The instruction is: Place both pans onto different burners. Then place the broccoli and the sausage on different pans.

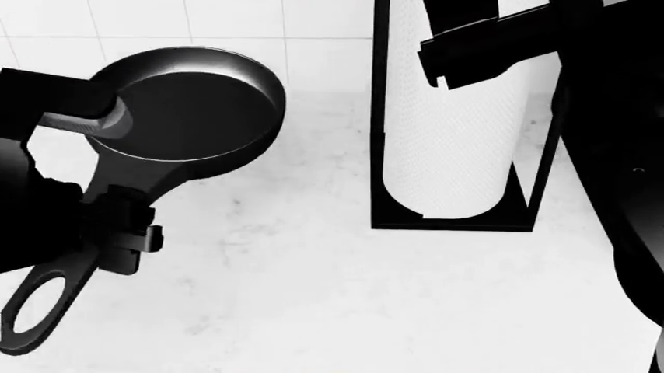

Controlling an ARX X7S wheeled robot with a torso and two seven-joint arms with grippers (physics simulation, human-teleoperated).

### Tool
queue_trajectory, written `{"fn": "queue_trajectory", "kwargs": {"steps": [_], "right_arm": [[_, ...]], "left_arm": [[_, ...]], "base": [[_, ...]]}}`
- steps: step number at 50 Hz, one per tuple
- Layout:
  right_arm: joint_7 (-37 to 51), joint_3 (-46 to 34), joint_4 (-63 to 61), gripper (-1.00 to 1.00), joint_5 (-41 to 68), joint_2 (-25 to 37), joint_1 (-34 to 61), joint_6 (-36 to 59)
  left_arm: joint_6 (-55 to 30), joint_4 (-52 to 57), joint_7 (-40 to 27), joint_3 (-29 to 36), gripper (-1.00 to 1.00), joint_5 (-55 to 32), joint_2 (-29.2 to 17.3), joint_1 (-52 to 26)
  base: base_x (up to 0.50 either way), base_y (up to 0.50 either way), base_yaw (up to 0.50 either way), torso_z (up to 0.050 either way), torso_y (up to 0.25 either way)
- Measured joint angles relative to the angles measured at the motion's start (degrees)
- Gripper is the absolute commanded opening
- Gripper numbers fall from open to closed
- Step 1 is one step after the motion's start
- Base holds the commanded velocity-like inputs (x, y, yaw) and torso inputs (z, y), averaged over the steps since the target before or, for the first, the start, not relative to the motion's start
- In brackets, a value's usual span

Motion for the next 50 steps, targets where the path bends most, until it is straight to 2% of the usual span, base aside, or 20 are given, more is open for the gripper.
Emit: {"fn": "queue_trajectory", "kwargs": {"steps": [9, 16, 25, 35, 42, 50], "right_arm": [[0.6, 0.2, -1.1, 1.0, 2.1, 0.4, 1.0, 1.8], [5.4, 0.1, -1.6, 1.0, 10.5, 2.6, 2.3, 2.9], [20.0, -1.9, 0.5, 1.0, 34.8, 7.8, 7.2, 3.2], [35.9, -8.5, 5.7, 1.0, 63.3, 12.5, 15.9, 0.0], [41.2, -13.4, 8.7, 1.0, 77.3, 14.1, 21.2, -2.4], [43.0, -18.2, 11.8, 1.0, 88.3, 14.3, 26.6, -3.9]], "left_arm": [[-4.7, -1.4, -3.5, -0.1, -1.0, -7.1, -3.7, -8.4], [-8.4, -4.8, -5.1, 1.1, -1.0, -10.9, -5.3, -16.1], [-11.3, -8.5, -4.9, 1.9, -1.0, -12.7, -6.1, -23.7], [-12.1, -9.7, -3.3, 1.8, -1.0, -11.9, -6.6, -26.9], [-11.9, -9.4, -1.7, 1.5, -1.0, -10.6, -7.1, -27.0], [-11.5, -8.8, -0.9, 1.6, -1.0, -10.3, -7.2, -26.8]], "base": [[0.0, 0.0, 0.0, 0.0, 0.001], [0.0, 0.0, 0.0, 0.0, 0.001], [0.0, 0.0, 0.0, 0.0, 0.0], [0.0, 0.0, 0.0, 0.0, 0.001], [0.0, 0.0, 0.0, 0.0, 0.001], [0.0, 0.0, 0.0, 0.0, 0.001]]}}
